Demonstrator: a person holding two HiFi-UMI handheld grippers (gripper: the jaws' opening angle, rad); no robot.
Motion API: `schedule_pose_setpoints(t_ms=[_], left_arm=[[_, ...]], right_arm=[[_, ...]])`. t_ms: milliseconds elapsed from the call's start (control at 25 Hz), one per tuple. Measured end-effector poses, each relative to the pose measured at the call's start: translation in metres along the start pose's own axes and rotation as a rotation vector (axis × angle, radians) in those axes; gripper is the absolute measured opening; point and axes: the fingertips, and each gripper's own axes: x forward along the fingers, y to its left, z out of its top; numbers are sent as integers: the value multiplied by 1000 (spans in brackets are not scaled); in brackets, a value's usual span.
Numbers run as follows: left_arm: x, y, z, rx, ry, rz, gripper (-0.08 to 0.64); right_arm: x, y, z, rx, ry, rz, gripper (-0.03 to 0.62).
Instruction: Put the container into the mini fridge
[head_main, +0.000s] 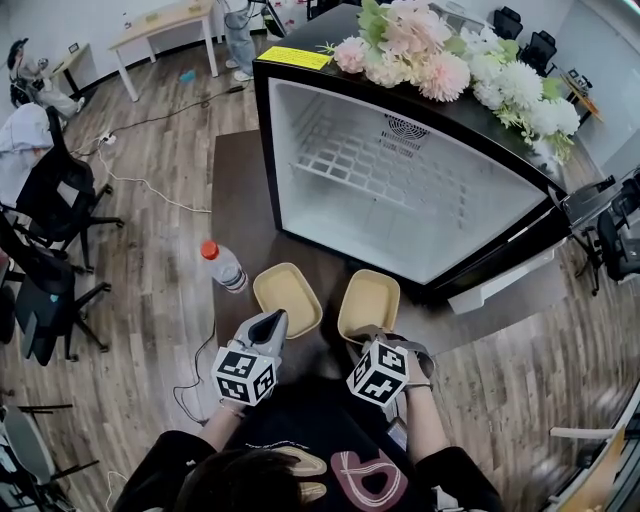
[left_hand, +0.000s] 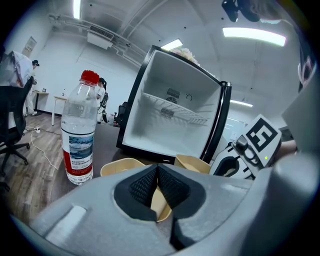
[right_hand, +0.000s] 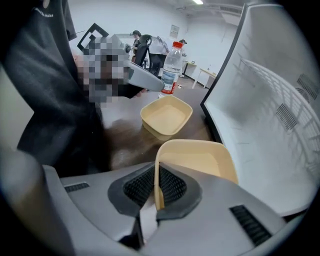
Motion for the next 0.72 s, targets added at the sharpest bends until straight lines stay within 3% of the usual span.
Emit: schedule_pose_setpoints(t_ms=[160,360,720], left_arm=[[2,0,0,-5,4,-10,9],[5,-2,2,20,13,-27,9],[11,-7,2,48,29,-61,9]], right_arm=[[-13,-22,-1,-53,36,-20,23],[-25,-61,4,-37,24,-81,23],[-28,-101,5,-20,25,-115,23]])
